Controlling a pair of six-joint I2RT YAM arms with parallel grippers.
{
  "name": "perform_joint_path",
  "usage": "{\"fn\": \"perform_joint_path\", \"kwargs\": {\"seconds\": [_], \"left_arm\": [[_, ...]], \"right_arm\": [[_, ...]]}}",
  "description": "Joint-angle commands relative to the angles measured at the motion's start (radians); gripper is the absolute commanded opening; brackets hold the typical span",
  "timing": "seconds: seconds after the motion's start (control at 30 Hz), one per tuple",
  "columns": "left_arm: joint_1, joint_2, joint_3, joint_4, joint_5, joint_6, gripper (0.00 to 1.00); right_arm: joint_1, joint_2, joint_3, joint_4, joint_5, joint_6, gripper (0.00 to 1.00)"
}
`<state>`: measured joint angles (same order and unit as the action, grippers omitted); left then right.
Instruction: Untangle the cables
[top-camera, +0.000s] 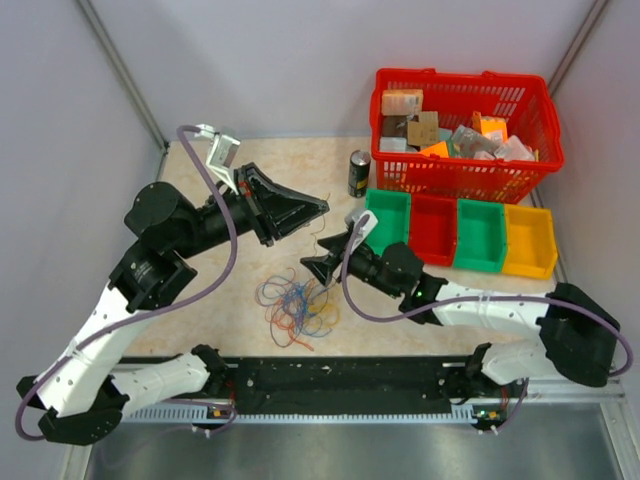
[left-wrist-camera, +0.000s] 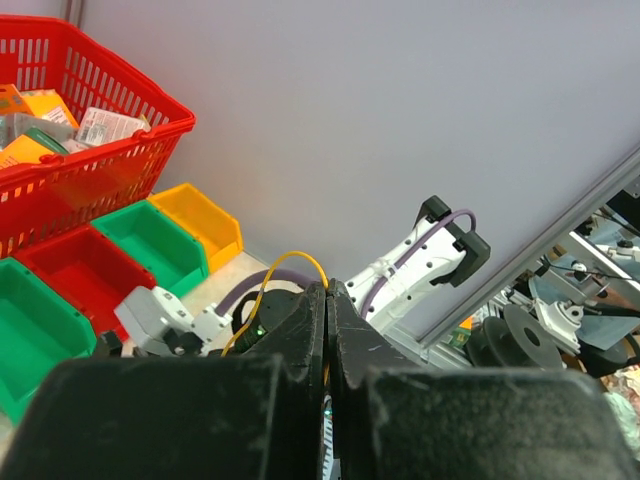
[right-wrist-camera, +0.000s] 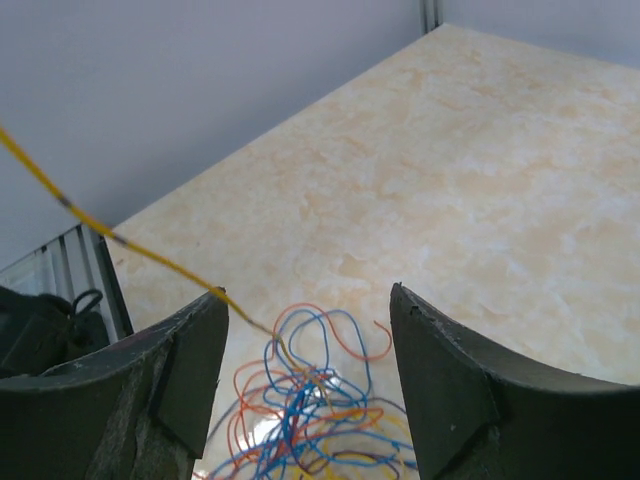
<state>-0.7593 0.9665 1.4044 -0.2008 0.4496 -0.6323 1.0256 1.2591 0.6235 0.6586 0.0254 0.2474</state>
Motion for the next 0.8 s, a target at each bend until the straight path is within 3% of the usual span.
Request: {"fn": "perform_joint_path", "kwargs": {"seconds": [0.0,0.03,0.13,0.17,0.2,0.3,0.37,0.5,0.67,0.77], "left_arm": [[0.0,-0.031,0.022,0.015,-0.014,0.014,0.0],[0.0,-0.041,0.013,0.011,-0.02,0.014,0.0],[0.0,-0.092,-0.033,-0.032,-0.072,0.046,0.0],[0.0,-0.119,-0.065,-0.052,-0.113,0.063,0.0],[0.0,-0.144,-0.105,-0.089,-0.179,0.081,0.1],[-0.002,-0.215,-0.223,-0.245,-0.438,0.129,0.64],[0.0,-0.232,-0.29,-0.351,-0.595,0.14,0.73],[0.0,-0.294,-0.447,-0.365,-0.605,0.119,0.73],[0.0,-0.391,-0.704,-0.035,-0.375,-0.025,0.54],[-0.003,-0.31,-0.827,0.116,-0.328,-0.105,0.43]], "right_arm": [[0.011,0.071,0.102,0.127,0.011,0.03,0.63],[0.005,0.069,0.11,0.134,0.014,0.03,0.56],[-0.03,0.011,0.16,0.002,0.057,0.017,0.0],[-0.053,-0.018,0.179,-0.049,0.1,0.024,0.0],[-0.077,-0.051,0.185,-0.071,0.087,0.039,0.0],[-0.159,-0.078,0.301,-0.271,-0.081,0.122,0.0],[-0.162,-0.054,0.417,-0.416,-0.169,0.098,0.0],[-0.16,-0.055,0.521,-0.537,-0.223,0.124,0.0],[-0.162,-0.061,0.623,-0.573,-0.297,0.177,0.0],[-0.159,-0.056,0.692,-0.56,-0.344,0.237,0.0]]}}
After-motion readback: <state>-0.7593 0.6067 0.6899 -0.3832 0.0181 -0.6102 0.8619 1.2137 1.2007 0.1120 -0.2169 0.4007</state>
